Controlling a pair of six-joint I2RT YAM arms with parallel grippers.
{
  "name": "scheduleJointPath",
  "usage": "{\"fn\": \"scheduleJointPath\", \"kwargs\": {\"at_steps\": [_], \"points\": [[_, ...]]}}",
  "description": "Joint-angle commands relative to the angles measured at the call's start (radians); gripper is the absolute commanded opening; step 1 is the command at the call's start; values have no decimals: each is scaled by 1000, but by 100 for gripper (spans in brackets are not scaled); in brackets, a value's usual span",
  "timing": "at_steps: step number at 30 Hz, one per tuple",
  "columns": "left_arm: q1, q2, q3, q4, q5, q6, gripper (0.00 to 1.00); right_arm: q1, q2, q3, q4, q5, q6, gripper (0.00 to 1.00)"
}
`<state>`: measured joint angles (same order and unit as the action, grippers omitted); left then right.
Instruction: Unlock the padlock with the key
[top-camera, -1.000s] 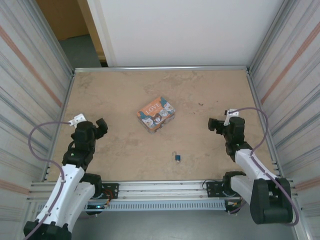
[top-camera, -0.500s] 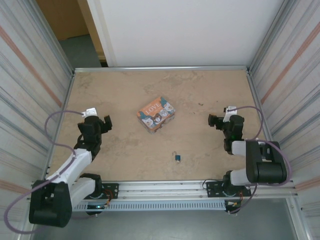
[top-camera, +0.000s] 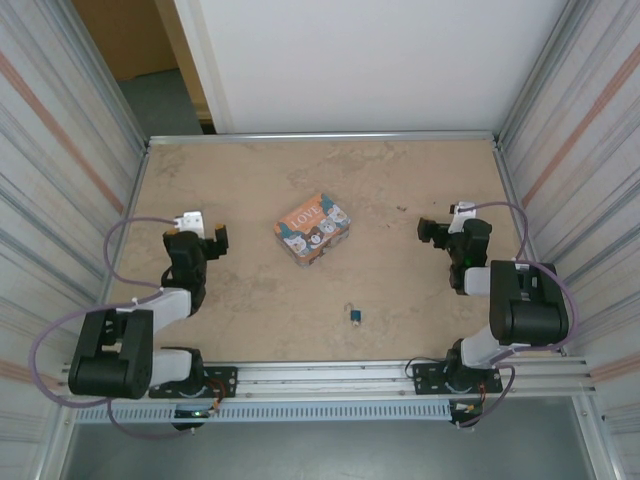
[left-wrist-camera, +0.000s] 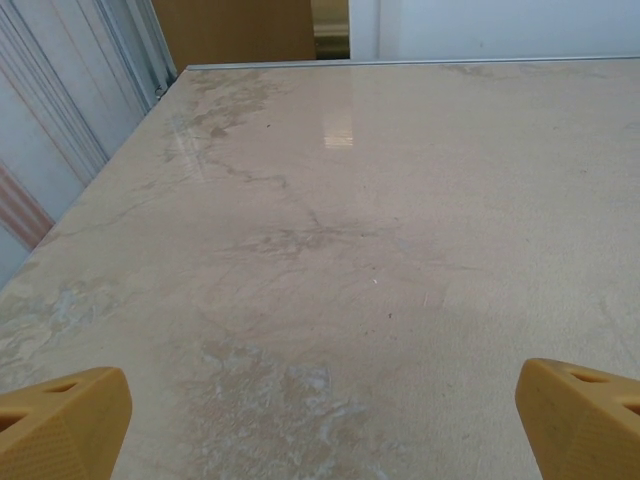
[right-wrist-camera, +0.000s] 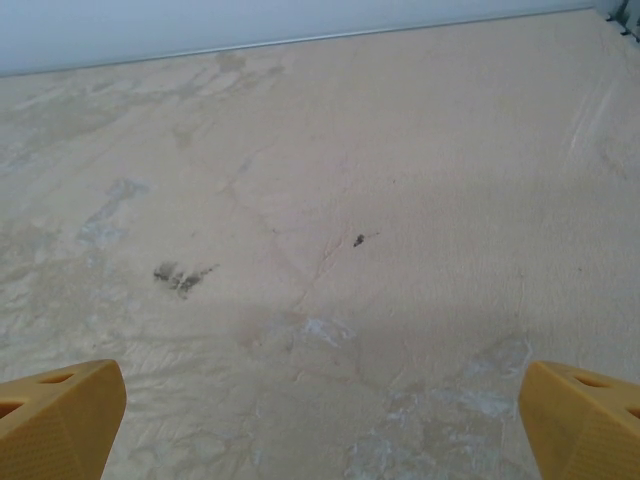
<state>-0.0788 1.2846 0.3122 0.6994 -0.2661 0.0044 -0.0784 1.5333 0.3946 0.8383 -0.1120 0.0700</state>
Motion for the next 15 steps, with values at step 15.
{"fn": "scheduleJointPath", "kwargs": {"at_steps": [15], "points": [[60, 209, -3, 260, 144, -1, 99, 15, 4, 9, -32, 26, 4, 99]]}}
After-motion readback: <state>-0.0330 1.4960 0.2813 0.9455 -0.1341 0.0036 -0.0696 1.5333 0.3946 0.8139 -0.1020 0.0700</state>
